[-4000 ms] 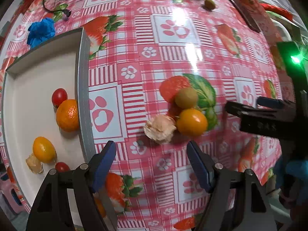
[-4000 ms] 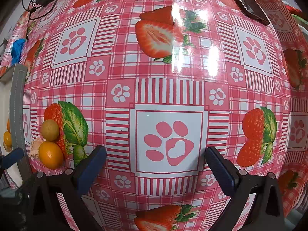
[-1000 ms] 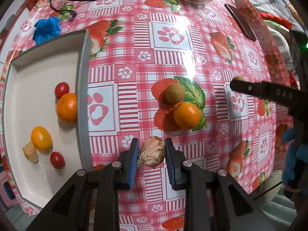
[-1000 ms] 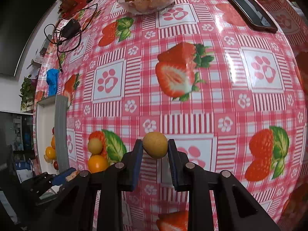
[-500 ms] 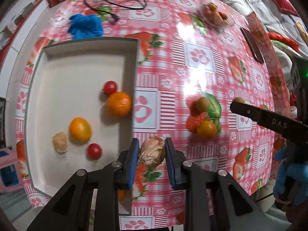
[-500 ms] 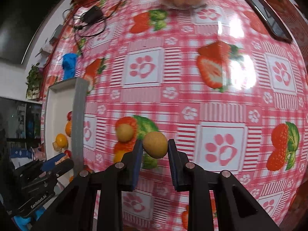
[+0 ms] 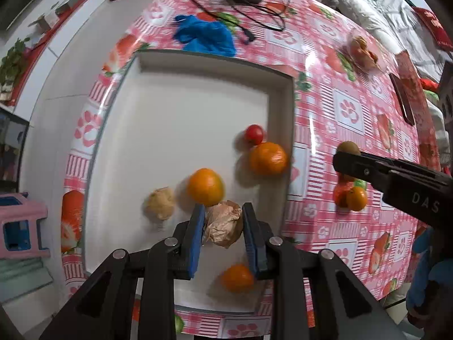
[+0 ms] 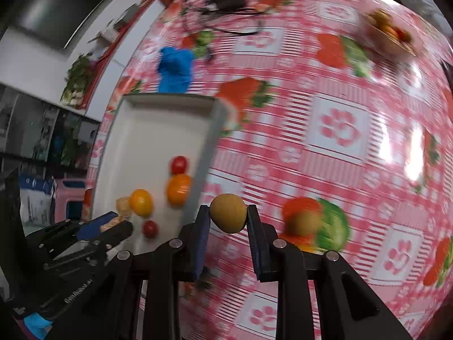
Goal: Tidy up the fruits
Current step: 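Carry the beige fruit and the kiwi in both grippers over the white tray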
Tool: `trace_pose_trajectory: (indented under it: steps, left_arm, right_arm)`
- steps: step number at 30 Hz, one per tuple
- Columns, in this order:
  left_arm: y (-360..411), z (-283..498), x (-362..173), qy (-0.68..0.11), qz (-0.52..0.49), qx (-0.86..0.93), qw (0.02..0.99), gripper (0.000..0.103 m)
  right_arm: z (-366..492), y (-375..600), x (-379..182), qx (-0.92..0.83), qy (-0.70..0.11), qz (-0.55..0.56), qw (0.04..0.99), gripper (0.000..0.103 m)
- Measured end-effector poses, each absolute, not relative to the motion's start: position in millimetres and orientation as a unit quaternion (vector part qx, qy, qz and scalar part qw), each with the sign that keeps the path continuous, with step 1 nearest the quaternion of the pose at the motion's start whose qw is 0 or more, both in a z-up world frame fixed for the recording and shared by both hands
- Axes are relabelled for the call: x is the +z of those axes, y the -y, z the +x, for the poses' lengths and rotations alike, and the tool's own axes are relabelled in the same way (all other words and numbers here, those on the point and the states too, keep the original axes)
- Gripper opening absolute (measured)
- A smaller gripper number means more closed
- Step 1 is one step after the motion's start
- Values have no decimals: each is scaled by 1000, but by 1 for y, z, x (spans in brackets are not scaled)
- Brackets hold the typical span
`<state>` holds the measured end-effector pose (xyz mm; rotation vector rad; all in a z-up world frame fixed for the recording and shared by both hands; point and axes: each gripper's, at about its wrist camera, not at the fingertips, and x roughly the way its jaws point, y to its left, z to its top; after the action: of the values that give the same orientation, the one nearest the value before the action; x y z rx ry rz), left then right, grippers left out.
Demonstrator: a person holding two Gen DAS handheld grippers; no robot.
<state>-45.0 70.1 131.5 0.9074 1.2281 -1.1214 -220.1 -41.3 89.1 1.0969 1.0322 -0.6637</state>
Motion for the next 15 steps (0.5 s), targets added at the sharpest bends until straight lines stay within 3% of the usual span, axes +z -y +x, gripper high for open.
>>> trace_pose_trajectory:
  steps: [15]
  left_arm:
    - [-87,-9,120,-548,380,-454,591,29]
  right_arm:
    - [-147,25,83,-247,-492,465,694,27]
